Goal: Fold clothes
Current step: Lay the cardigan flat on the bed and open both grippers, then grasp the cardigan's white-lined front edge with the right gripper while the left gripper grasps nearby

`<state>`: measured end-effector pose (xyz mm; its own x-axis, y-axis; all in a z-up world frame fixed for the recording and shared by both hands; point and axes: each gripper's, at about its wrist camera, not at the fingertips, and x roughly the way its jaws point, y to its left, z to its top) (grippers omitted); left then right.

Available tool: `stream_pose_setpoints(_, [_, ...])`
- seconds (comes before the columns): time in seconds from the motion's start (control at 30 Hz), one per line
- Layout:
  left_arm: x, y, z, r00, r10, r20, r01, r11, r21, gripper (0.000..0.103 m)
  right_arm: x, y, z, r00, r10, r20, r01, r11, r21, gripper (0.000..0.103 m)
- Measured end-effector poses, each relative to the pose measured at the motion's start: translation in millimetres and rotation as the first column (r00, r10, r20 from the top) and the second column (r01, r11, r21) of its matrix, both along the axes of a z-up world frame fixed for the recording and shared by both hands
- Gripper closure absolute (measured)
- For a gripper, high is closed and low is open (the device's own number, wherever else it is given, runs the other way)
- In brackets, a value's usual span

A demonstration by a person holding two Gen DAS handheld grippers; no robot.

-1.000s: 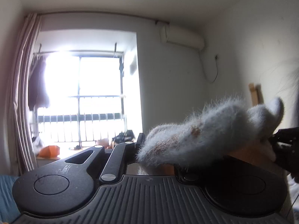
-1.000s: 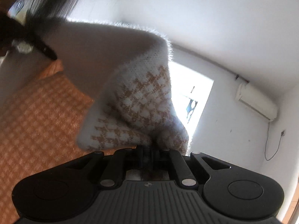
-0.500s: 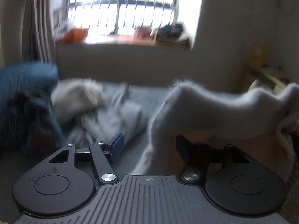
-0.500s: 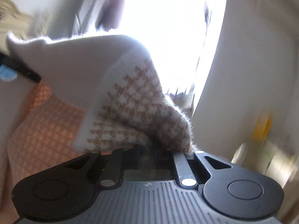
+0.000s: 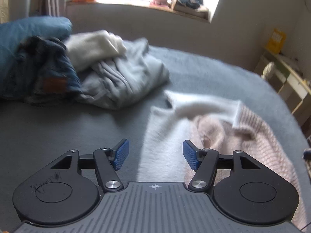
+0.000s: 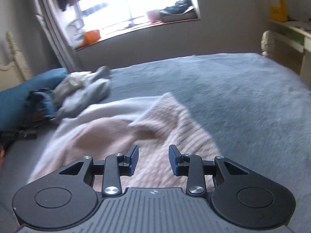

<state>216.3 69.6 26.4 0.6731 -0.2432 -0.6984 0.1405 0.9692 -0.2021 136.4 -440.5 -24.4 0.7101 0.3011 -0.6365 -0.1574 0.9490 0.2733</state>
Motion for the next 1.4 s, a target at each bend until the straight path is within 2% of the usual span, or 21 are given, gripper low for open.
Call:
stream_pose_setpoints(0.03, [-7.4, 16.1, 19.5, 1.000, 0.018, 0.019, -0.017, 1.000, -0.010, 0.042, -16.9, 1.1, 20.8, 1.000, 0.029, 0.011, -0.029, 0.999, 0.022, 0.065])
stream_pose_setpoints(0.2, [-52.1, 89.0, 110.8, 0.985, 0.115, 0.128, -0.119, 0.993, 0.022, 0.038, -53.6, 24.8, 47.9, 0.989, 0.138, 0.042, -0.143, 0.980, 0.136, 0.062])
stream_pose_setpoints(0.3, [-85.6, 110.6, 131.2, 0.983, 0.137, 0.126, -0.149, 0.985, 0.090, 0.036, -61.1, 47.3, 48.7, 0.981, 0.194, 0.025, -0.195, 0.958, 0.211, 0.061])
stream_pose_setpoints(0.4, [-120.4, 112.5, 107.2, 0.992, 0.097, 0.079, -0.106, 0.988, 0.114, 0.034, -56.9, 90.7, 25.8, 0.967, 0.250, -0.051, -0.227, 0.932, 0.281, 0.061])
stream_pose_setpoints(0.53, [-158.1, 98.5, 30.7, 0.998, 0.017, -0.056, -0.017, 1.000, 0.001, 0.034, -59.9, 149.6, -2.9, 0.934, 0.322, -0.153, -0.252, 0.901, 0.353, 0.061])
stream_pose_setpoints(0.63, [-180.3, 79.7, -30.3, 0.987, -0.057, -0.153, 0.040, 0.993, -0.114, 0.034, -79.2, 179.2, -12.0, 0.908, 0.366, -0.204, -0.279, 0.891, 0.359, 0.061])
stream_pose_setpoints(0.73, [-196.6, 60.8, -83.3, 0.959, -0.125, -0.253, 0.074, 0.976, -0.203, 0.034, -99.0, 201.4, -11.9, 0.894, 0.385, -0.228, -0.289, 0.886, 0.364, 0.061])
stream_pose_setpoints(0.8, [-206.7, 50.0, -108.2, 0.947, -0.146, -0.285, 0.086, 0.973, -0.213, 0.034, -110.1, 206.8, -10.2, 0.893, 0.381, -0.239, -0.278, 0.885, 0.373, 0.061])
stream_pose_setpoints(0.93, [-225.3, 40.4, -131.7, 0.966, -0.104, -0.237, 0.059, 0.980, -0.189, 0.034, -124.1, 216.5, -11.1, 0.879, 0.380, -0.287, -0.258, 0.886, 0.384, 0.061])
stream_pose_setpoints(1.07, [-233.3, 42.5, -144.2, 0.981, -0.006, -0.193, -0.024, 0.988, -0.152, 0.034, -128.9, 228.3, -14.1, 0.861, 0.402, -0.312, -0.280, 0.886, 0.368, 0.061])
stream_pose_setpoints(1.17, [-238.3, 51.4, -147.1, 0.982, 0.032, -0.187, -0.071, 0.976, -0.206, 0.033, -130.6, 241.2, -14.9, 0.848, 0.419, -0.324, -0.300, 0.885, 0.357, 0.061])
stream_pose_setpoints(1.3, [-239.5, 51.7, -152.7, 0.984, 0.041, -0.175, -0.080, 0.973, -0.218, 0.033, -129.0, 244.4, -17.3, 0.844, 0.420, -0.334, -0.297, 0.884, 0.360, 0.061])
stream_pose_setpoints(1.37, [-240.3, 51.0, -151.2, 0.986, 0.044, -0.158, -0.078, 0.974, -0.215, 0.047, -127.9, 243.0, -20.2, 0.845, 0.408, -0.345, -0.280, 0.889, 0.363, 0.061])
stream_pose_setpoints(1.4, [-240.8, 50.4, -150.1, 0.988, 0.045, -0.149, -0.077, 0.974, -0.213, 0.064, -127.3, 242.2, -21.9, 0.846, 0.401, -0.352, -0.270, 0.891, 0.365, 0.061])
